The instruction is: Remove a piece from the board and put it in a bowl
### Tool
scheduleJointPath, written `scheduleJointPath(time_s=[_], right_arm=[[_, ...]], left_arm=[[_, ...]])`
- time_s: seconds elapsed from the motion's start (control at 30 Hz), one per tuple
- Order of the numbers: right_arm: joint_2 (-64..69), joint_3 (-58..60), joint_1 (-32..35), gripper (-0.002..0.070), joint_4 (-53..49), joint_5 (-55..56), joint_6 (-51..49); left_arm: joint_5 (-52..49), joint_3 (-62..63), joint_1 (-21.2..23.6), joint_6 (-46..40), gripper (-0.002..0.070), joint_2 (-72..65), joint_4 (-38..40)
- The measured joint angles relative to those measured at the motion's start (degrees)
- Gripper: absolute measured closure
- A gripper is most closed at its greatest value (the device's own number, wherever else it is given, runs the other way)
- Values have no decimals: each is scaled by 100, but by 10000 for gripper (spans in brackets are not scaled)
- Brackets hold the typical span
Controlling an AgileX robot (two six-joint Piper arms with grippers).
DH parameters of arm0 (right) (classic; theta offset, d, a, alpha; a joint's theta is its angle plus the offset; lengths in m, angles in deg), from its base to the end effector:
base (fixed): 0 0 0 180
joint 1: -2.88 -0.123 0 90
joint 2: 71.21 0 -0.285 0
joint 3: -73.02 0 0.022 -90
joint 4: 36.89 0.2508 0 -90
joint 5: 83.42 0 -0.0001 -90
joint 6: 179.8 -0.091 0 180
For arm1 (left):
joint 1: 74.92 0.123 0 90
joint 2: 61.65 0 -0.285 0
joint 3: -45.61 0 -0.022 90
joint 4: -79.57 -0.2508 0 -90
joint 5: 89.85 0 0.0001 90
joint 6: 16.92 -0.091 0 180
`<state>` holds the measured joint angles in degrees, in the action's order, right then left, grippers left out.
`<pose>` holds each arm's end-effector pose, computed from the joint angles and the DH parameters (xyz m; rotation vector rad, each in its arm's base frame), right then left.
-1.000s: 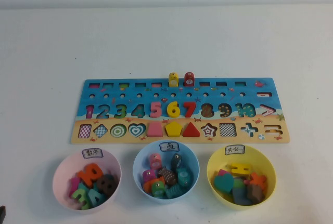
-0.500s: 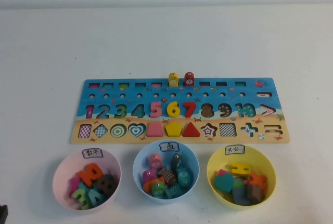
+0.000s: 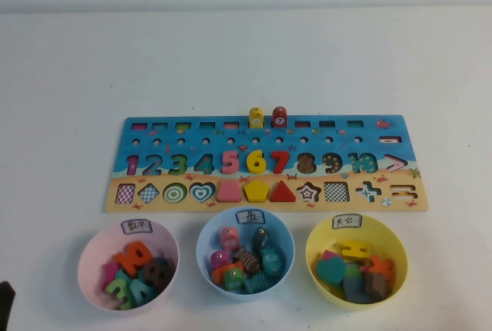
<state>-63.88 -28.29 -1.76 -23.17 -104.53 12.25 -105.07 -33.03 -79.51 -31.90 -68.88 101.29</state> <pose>0.0521 0.0120 0.1728 -0.1220 1.8576 0.1451 0.0541 -0.0132 0.1830 0.0492 1.7499 -0.2207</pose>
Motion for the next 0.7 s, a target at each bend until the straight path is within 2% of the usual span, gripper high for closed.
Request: scheduleJointPath(time_s=[0.13, 0.23, 0.7], right_arm=[[0, 0, 0, 694, 0, 0, 0], [0, 0, 0, 694, 0, 0, 0], [0, 0, 0, 694, 0, 0, 0]], left_arm=[[618, 0, 0, 0, 677, 0, 1388], [923, 0, 0, 0, 677, 0, 1918], [831, 0, 0, 26, 677, 0, 2258]])
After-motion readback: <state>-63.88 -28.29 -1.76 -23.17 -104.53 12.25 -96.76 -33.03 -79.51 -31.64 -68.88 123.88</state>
